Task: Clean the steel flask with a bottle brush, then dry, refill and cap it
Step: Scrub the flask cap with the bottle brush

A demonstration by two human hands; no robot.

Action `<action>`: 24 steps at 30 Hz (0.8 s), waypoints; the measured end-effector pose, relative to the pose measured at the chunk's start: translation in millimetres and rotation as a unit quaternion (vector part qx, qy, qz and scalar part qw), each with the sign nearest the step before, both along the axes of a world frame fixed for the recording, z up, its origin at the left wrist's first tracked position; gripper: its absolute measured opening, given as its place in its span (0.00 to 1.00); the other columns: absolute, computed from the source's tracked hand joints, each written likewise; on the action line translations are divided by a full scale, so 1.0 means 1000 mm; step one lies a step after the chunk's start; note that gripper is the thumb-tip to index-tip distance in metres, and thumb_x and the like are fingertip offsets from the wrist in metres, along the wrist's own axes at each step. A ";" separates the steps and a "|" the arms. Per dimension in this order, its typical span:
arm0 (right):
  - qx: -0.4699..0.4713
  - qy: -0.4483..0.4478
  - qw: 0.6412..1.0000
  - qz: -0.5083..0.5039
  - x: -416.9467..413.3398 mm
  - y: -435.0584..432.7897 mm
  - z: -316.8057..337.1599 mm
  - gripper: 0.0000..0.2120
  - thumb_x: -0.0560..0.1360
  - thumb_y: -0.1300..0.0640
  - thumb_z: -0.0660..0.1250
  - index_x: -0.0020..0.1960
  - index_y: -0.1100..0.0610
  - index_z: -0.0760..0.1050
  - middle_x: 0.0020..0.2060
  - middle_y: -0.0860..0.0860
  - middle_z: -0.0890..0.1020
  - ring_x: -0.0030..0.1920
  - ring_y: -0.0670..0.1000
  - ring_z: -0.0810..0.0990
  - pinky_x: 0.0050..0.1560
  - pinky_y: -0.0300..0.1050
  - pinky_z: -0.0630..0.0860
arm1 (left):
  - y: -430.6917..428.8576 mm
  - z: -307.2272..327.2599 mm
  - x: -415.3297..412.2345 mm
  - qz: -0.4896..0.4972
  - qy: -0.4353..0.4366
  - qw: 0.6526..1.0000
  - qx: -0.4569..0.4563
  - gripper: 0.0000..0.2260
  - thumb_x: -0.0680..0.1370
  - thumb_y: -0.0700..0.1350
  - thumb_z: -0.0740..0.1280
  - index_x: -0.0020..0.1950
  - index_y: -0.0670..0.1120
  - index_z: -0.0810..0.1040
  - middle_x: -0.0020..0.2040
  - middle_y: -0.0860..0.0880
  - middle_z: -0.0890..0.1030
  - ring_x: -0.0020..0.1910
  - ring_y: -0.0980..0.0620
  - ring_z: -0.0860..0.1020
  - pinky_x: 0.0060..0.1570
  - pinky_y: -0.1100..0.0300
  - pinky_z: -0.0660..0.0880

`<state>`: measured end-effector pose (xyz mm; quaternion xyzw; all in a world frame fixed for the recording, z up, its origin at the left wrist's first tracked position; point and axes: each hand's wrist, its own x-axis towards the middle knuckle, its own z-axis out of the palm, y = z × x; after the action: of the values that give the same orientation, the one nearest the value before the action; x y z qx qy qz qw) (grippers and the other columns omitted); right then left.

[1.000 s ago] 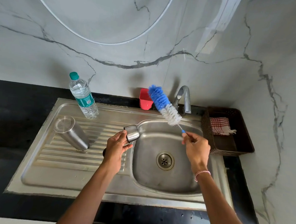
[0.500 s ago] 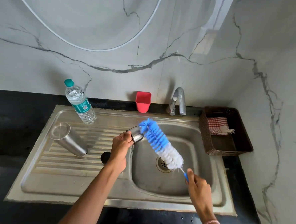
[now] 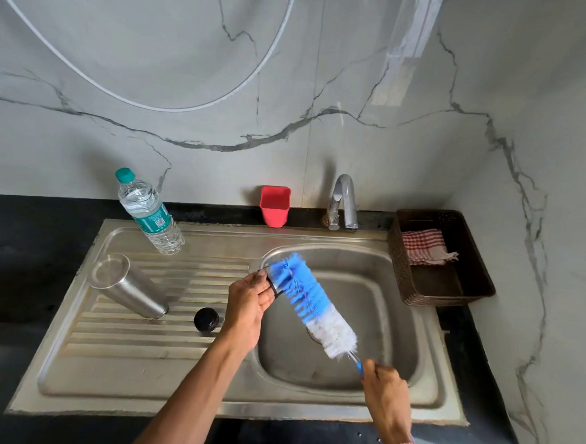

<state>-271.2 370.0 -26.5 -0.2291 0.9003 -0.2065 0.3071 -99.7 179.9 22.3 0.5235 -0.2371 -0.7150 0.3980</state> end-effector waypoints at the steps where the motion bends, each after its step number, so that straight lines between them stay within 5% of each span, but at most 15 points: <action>1: 0.001 -0.004 1.000 -0.004 -0.001 0.006 0.001 0.20 0.78 0.51 0.62 0.29 0.58 0.67 0.27 0.55 0.72 0.34 0.60 0.67 0.40 0.54 0.72 | 0.001 0.002 0.001 0.003 0.003 1.000 0.003 0.11 0.86 0.37 0.61 0.50 0.45 0.81 0.45 0.48 0.88 0.44 0.53 0.87 0.51 0.60 0.78; 7: -0.018 -0.019 1.000 -0.014 0.006 -0.030 0.019 0.20 0.78 0.49 0.60 0.32 0.59 0.77 0.30 0.55 0.80 0.36 0.61 0.75 0.41 0.52 0.71 | 0.020 -0.004 -0.008 -0.059 -0.024 0.998 -0.027 0.11 0.85 0.35 0.62 0.52 0.43 0.83 0.46 0.49 0.88 0.47 0.53 0.86 0.50 0.65 0.81; 12: -0.006 -0.021 1.000 -0.019 0.003 -0.029 0.016 0.21 0.77 0.48 0.59 0.32 0.59 0.77 0.31 0.55 0.81 0.35 0.58 0.77 0.41 0.51 0.73 | 0.015 -0.002 -0.005 -0.045 -0.026 0.998 -0.043 0.12 0.84 0.34 0.62 0.45 0.43 0.80 0.35 0.54 0.81 0.38 0.58 0.81 0.43 0.68 0.77; 16: 0.023 -0.022 0.999 -0.031 0.001 0.010 0.011 0.20 0.79 0.48 0.60 0.34 0.59 0.77 0.36 0.57 0.82 0.38 0.59 0.77 0.44 0.52 0.75 | 0.003 -0.008 0.010 -0.011 -0.024 0.999 -0.031 0.12 0.85 0.35 0.62 0.44 0.46 0.78 0.39 0.47 0.75 0.47 0.47 0.76 0.48 0.62 0.75; 21: 0.010 -0.022 1.000 -0.015 0.010 -0.015 0.016 0.21 0.77 0.47 0.59 0.32 0.58 0.77 0.32 0.57 0.81 0.39 0.62 0.77 0.43 0.53 0.75 | 0.015 -0.005 0.002 -0.052 -0.028 0.997 -0.040 0.11 0.85 0.36 0.62 0.46 0.43 0.79 0.38 0.51 0.83 0.40 0.55 0.84 0.43 0.68 0.79; 24: -0.006 -0.019 1.000 -0.017 0.013 -0.041 0.020 0.22 0.76 0.45 0.58 0.34 0.57 0.79 0.34 0.56 0.82 0.40 0.63 0.78 0.42 0.50 0.74 | 0.024 -0.008 -0.004 -0.087 -0.037 0.994 -0.060 0.08 0.85 0.38 0.64 0.48 0.43 0.80 0.37 0.53 0.78 0.33 0.58 0.71 0.37 0.70 0.70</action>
<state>-258.0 328.7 -6.3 -0.2121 0.8967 -0.2215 0.3191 -103.3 204.3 14.0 0.5018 -0.3387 -0.7117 0.3562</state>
